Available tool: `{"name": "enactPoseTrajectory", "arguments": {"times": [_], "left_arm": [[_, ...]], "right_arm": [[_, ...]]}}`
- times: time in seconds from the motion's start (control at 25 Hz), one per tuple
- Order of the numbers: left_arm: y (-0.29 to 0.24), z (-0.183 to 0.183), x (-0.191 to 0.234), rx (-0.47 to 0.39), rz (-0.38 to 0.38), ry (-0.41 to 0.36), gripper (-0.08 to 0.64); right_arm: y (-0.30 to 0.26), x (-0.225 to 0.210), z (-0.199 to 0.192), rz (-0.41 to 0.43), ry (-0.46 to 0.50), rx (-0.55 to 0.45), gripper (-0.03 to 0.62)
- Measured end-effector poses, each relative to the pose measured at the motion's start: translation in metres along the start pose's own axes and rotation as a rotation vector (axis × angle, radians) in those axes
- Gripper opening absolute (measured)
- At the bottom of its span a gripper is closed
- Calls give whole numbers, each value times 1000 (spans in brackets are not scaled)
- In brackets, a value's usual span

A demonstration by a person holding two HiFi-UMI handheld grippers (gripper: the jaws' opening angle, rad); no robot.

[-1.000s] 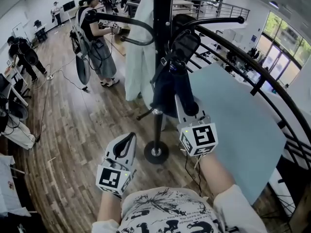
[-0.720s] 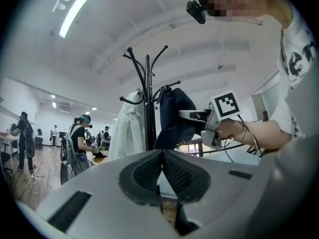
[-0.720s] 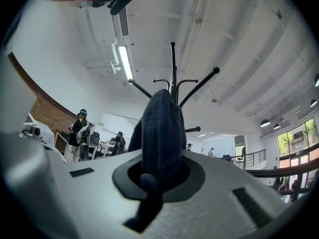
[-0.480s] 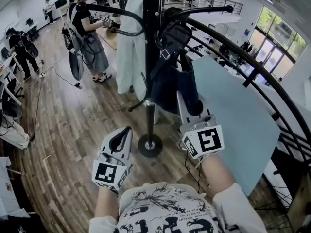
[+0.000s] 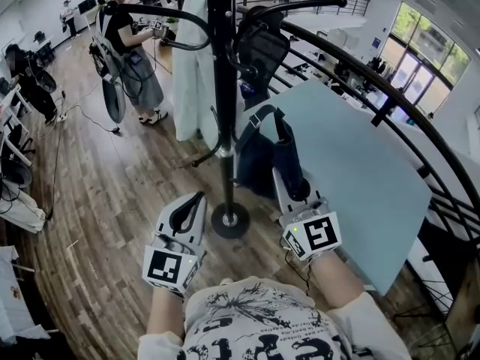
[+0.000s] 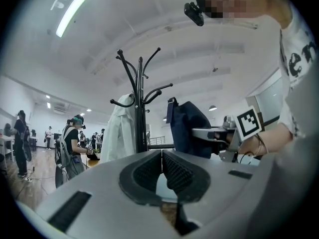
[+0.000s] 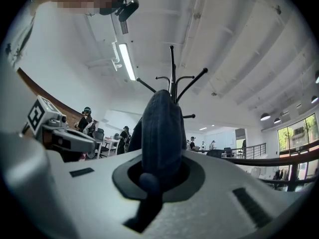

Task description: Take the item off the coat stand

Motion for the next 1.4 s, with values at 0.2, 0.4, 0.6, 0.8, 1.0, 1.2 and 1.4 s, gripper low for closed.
{"name": "enactPoseTrajectory", "arguments": {"times": [0.2,0.4,0.6,0.8,1.0,1.2,1.4], "left_arm": [[1,-2,1,3,9,10,5],[-3,-3,3,6,23,10,5],[-5,-3,4,4,31,11,5],[-10,-4,3,1,31,16,5],[-17,-3,2,0,27,13,5],[-21,-1,6,-6,32,4,5],[-24,1,7,-8,34,-1,5]], "right_arm": [[13,7,-29,0,-24,56,3],[20,11,-45,2,-38,101,2],[22,14,-56,18,-49,145,2],[17,12,-54,27,-47,129,2],[12,9,-49,41,-38,124,2],[5,8,-48,40,-37,112,2],[4,6,-48,37,-39,111,2]]}}
Point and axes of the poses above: the fingertips, and each gripper's own axes: y backward along the fingers, x to its left, z out of its top, the point moved 9 cm from there along y, backward along the fingers, and after that the axes turned 6 degrees about z, right-handed, at the moved point
